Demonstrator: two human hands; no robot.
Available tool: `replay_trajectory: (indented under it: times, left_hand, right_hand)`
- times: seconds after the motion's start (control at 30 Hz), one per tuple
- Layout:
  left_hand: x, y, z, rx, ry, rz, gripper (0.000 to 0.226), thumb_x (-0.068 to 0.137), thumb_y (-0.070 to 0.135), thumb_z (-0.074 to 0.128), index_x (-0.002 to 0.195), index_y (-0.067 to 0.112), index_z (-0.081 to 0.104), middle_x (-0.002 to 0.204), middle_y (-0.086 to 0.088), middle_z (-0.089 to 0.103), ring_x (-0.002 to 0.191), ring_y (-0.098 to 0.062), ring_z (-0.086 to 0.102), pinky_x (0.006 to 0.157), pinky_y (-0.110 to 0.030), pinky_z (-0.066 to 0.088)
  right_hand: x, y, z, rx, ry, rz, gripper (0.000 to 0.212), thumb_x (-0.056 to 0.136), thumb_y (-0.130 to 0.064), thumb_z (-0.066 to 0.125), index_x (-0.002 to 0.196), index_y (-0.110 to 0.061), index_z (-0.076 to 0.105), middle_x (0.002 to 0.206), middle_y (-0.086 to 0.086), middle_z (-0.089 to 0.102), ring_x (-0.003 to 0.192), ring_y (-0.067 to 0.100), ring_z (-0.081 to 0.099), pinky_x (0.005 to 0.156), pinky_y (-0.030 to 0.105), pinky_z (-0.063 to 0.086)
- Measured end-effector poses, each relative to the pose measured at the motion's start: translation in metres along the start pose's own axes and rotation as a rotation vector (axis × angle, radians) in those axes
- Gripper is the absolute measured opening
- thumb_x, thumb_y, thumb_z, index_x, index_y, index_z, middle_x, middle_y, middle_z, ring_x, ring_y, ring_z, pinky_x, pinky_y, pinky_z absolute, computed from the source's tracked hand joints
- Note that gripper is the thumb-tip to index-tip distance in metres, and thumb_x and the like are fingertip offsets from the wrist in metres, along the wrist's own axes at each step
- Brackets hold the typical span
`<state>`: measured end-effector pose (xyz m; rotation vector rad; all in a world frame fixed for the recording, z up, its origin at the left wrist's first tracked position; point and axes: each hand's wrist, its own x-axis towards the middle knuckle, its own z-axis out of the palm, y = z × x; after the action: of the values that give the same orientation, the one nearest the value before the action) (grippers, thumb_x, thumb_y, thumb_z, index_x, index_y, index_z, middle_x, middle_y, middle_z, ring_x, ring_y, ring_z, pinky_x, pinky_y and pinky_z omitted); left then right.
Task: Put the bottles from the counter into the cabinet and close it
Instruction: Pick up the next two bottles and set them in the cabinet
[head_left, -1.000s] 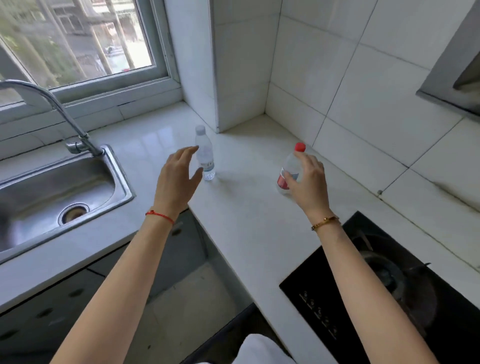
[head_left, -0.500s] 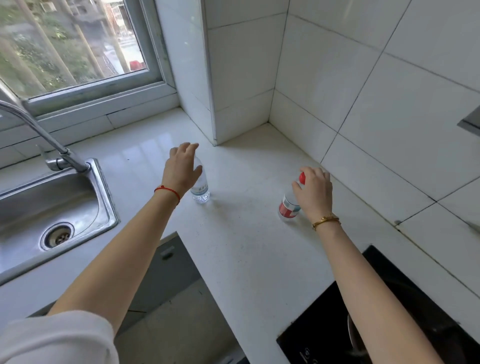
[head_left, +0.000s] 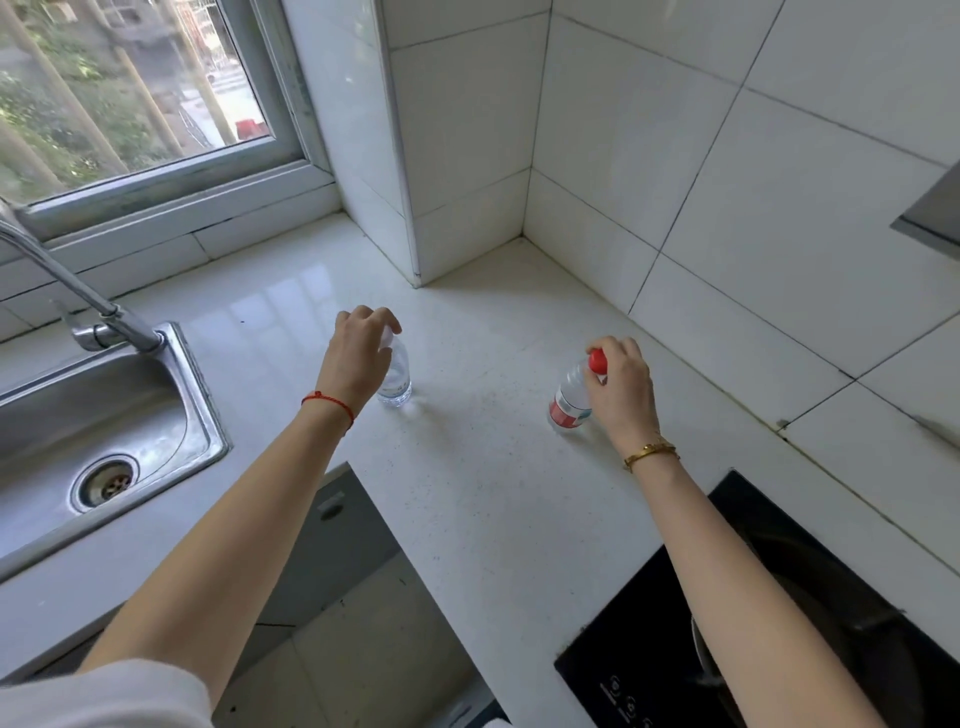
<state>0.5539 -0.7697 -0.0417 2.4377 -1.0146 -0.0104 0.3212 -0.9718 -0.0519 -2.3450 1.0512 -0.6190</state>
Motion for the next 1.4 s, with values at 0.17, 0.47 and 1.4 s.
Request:
replay_trajectory:
  times: [0.17, 0.47, 1.4]
  left_hand:
    - [-0.046, 0.012, -0.014, -0.055, 0.026, 0.071, 0.026, 0.085, -0.005, 0.055, 0.105, 0.011, 0.062, 0.108, -0.012, 0.059, 0.103, -0.031, 0.048, 0.073, -0.030, 0.039]
    - [-0.169, 0.044, -0.053, -0.196, 0.011, 0.245, 0.034, 0.080, -0.005, 0.058, 0.103, 0.020, 0.062, 0.106, -0.002, 0.060, 0.099, -0.025, 0.049, 0.073, -0.036, 0.049]
    - [-0.562, 0.076, -0.067, -0.355, -0.454, 0.620, 0.038, 0.074, -0.002, 0.063, 0.103, 0.021, 0.061, 0.108, 0.004, 0.060, 0.103, -0.018, 0.049, 0.075, -0.033, 0.051]
  right_hand:
    - [-0.036, -0.011, -0.019, 0.048, 0.045, -0.057, 0.018, 0.088, -0.010, 0.060, 0.105, -0.012, 0.061, 0.106, 0.005, 0.052, 0.081, 0.018, 0.053, 0.072, 0.023, 0.042]
    - [-0.175, -0.044, -0.061, 0.043, 0.125, -0.039, 0.020, 0.084, -0.010, 0.063, 0.103, -0.016, 0.064, 0.102, -0.002, 0.055, 0.077, 0.013, 0.052, 0.068, 0.003, 0.034]
    - [-0.680, -0.051, -0.109, -0.032, 0.273, 0.403, 0.023, 0.084, -0.012, 0.068, 0.105, -0.017, 0.063, 0.107, -0.003, 0.059, 0.091, 0.010, 0.056, 0.079, 0.016, 0.044]
